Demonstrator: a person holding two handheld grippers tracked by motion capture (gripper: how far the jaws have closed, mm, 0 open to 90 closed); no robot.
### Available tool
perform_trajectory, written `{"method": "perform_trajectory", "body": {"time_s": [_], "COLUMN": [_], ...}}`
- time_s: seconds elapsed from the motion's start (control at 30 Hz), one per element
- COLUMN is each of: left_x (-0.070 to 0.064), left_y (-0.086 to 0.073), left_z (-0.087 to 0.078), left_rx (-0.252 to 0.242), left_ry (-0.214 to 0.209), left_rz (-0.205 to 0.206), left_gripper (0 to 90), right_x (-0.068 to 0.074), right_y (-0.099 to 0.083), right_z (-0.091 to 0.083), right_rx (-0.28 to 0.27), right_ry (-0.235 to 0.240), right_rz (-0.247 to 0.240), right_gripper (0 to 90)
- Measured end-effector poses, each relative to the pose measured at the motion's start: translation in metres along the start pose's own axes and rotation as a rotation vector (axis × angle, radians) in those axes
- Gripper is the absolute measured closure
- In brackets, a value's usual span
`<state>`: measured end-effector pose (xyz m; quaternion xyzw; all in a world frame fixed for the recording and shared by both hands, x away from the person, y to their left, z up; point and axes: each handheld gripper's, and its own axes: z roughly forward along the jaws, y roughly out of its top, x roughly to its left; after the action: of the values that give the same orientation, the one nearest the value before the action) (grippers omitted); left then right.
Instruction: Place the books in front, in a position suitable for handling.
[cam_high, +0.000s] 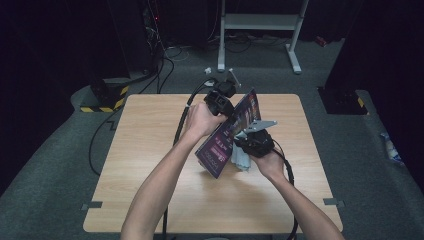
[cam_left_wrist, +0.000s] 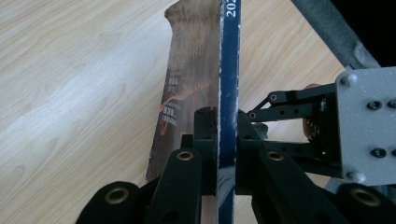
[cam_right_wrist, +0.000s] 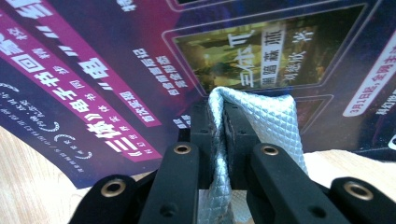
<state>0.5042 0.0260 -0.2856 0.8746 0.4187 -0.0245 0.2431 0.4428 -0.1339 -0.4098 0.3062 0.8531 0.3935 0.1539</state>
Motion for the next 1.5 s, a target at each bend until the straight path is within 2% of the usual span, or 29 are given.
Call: {"method": "perform_trajectory", "body": {"time_s": [0.13, 0.33, 0.43, 0.57, 0.6, 0.67, 0.73, 0.83, 0.9, 0.93, 1.0, 1.17, 1.23, 1.3, 1.33, 1.43, 1.5], "left_x": [-0.001, -0.001, 0.000, 0.001, 0.002, 0.002, 0.003, 0.003, 0.005, 0.005, 0.005, 0.005, 0.005, 0.004, 0.003, 0.002, 0.001], "left_y": [0.002, 0.002, 0.001, 0.001, 0.000, -0.001, -0.002, -0.004, -0.005, -0.006, -0.006, -0.009, -0.010, -0.011, -0.012, -0.013, -0.014], "left_z": [0.000, -0.001, -0.003, -0.005, -0.006, -0.006, -0.006, -0.006, -0.005, -0.005, -0.004, -0.005, -0.005, -0.004, -0.004, -0.004, -0.003], "left_rx": [-0.008, -0.013, -0.021, -0.024, -0.024, -0.022, -0.014, -0.001, -0.002, -0.004, 0.007, 0.014, 0.018, 0.026, 0.030, 0.034, 0.044], "left_ry": [0.001, -0.003, -0.006, -0.013, -0.012, -0.021, -0.022, -0.019, -0.023, -0.025, -0.029, -0.034, -0.042, -0.047, -0.047, -0.056, -0.057], "left_rz": [0.006, -0.007, -0.012, -0.013, -0.011, -0.019, -0.016, -0.006, -0.012, -0.018, -0.017, -0.004, -0.003, 0.001, 0.007, 0.017, 0.019], "left_gripper": [83.3, 83.3, 83.4, 83.4, 83.3, 83.3, 83.4, 83.4, 83.3, 83.3, 83.4, 83.4, 83.4, 83.4, 83.4, 83.4, 83.4], "right_x": [0.017, 0.060, 0.077, 0.092, 0.094, 0.094, 0.086, 0.069, 0.055, 0.046, 0.035, 0.003, -0.011, -0.021, -0.026, -0.040, -0.047], "right_y": [-0.002, -0.007, -0.008, -0.007, -0.007, -0.007, -0.007, -0.006, -0.006, -0.007, -0.008, -0.008, -0.008, -0.009, -0.009, -0.011, -0.015], "right_z": [0.001, 0.009, 0.011, 0.014, 0.015, 0.015, 0.016, 0.015, 0.014, 0.013, 0.012, 0.007, 0.002, 0.000, -0.001, -0.005, -0.005], "right_rx": [-0.001, 0.015, 0.023, 0.026, 0.030, 0.034, 0.029, 0.026, 0.032, 0.028, 0.019, 0.012, 0.002, 0.004, 0.002, -0.012, 0.000], "right_ry": [0.033, 0.130, 0.173, 0.209, 0.210, 0.208, 0.195, 0.150, 0.118, 0.108, 0.084, -0.025, -0.066, -0.105, -0.120, -0.146, -0.157], "right_rz": [-0.050, -0.164, -0.205, -0.245, -0.261, -0.260, -0.249, -0.198, -0.156, -0.120, -0.087, -0.025, 0.017, 0.032, 0.054, 0.095, 0.120], "right_gripper": [84.2, 84.2, 84.2, 84.2, 84.2, 84.2, 84.2, 84.2, 84.2, 84.2, 84.2, 84.2, 84.2, 84.2, 84.2, 84.2, 84.2]}}
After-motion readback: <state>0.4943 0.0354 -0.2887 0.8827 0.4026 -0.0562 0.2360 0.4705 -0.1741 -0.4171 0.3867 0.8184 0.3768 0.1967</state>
